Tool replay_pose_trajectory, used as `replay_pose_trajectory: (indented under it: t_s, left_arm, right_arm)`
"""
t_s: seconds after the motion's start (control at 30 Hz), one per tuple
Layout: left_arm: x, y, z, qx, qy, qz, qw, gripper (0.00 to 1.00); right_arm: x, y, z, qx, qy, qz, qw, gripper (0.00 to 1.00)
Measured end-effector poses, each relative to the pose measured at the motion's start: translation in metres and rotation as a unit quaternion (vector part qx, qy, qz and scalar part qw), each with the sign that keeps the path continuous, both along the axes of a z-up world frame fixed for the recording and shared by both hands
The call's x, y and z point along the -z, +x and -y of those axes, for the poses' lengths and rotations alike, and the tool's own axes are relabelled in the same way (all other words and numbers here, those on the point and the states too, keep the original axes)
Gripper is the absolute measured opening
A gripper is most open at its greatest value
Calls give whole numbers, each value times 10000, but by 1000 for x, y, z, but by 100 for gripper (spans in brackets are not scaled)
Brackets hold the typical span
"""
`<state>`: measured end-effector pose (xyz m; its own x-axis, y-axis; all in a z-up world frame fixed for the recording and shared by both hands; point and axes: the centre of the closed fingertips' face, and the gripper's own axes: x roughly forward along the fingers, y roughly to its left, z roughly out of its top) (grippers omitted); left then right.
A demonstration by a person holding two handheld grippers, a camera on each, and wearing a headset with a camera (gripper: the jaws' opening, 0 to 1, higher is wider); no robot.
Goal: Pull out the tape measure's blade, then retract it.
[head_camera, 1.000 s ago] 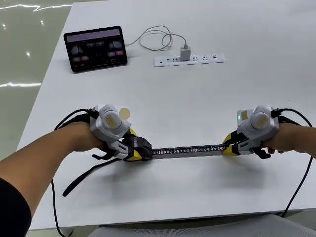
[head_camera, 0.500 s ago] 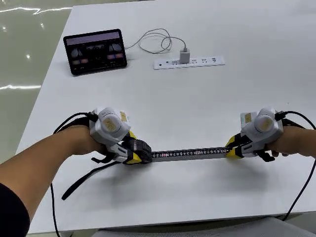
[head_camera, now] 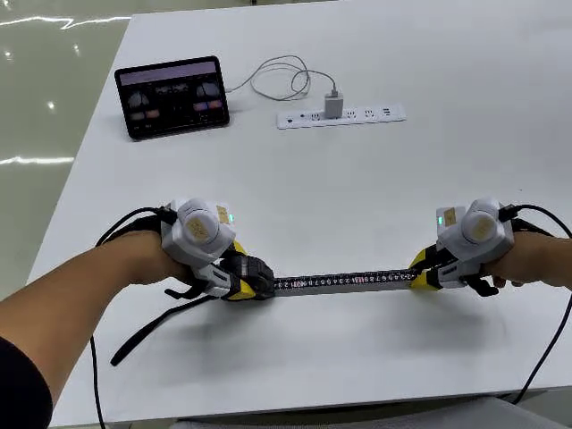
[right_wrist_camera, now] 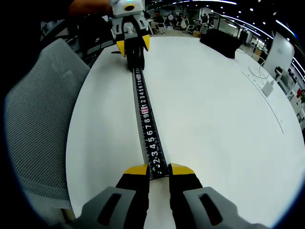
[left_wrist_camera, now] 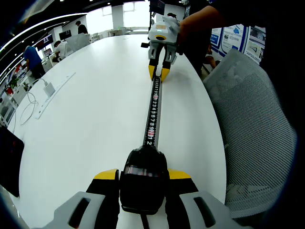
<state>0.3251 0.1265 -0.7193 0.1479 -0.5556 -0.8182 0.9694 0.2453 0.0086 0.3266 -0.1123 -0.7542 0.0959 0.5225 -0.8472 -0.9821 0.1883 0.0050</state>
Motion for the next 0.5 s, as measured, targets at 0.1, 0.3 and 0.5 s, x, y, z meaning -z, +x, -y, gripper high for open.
replay_pose_trajectory:
  t_s: [0.1, 0.3, 0.5]
  left_arm:
    - [0, 0, 0, 3, -7, -2, 10000, 33]
    - [0, -1, 0, 12, -8, 0, 10000, 33]
    - [0, -1, 1, 36, 4, -1, 10000, 33]
  right_arm:
    - [1, 0, 0, 17, 2, -4, 10000, 11]
    - [1, 0, 0, 48, 0, -15, 10000, 11]
    - [0, 0, 0, 67, 3, -24, 10000, 11]
